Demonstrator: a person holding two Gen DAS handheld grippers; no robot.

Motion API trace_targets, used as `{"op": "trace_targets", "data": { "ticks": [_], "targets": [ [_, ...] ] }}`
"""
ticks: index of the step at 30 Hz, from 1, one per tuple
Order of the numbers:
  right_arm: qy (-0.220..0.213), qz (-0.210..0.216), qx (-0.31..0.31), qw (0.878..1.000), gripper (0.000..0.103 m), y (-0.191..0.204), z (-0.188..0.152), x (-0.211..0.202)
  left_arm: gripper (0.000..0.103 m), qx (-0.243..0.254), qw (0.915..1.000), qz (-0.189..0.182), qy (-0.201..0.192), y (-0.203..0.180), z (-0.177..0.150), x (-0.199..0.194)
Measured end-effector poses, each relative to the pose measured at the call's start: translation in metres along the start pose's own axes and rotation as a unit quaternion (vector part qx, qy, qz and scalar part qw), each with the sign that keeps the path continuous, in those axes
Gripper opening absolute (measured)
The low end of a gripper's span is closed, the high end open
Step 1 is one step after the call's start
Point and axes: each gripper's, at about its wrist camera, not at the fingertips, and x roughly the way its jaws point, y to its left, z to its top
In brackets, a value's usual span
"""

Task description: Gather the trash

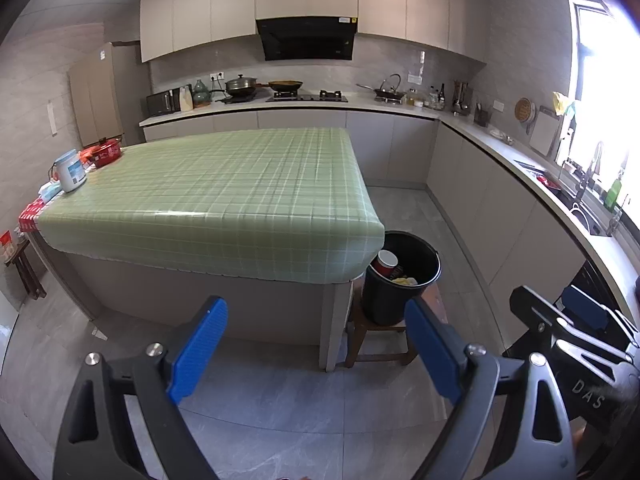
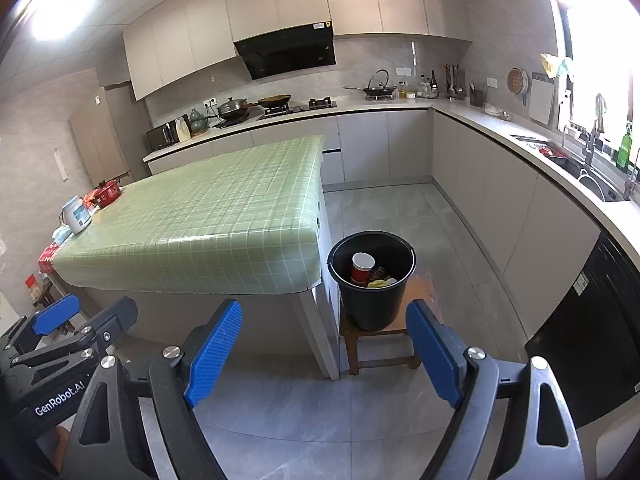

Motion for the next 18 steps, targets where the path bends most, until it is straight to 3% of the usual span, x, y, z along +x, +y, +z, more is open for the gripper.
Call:
{"op": "trace_targets", "data": {
  "ticks": [18],
  "targets": [
    [0.002, -0.007, 0.002, 1.0, 0.086, -0.002, -0.004, -0.006, 0.091, 0.003, 1.0, -0.007, 0.004, -0.022, -0.002, -0.005]
  ]
}}
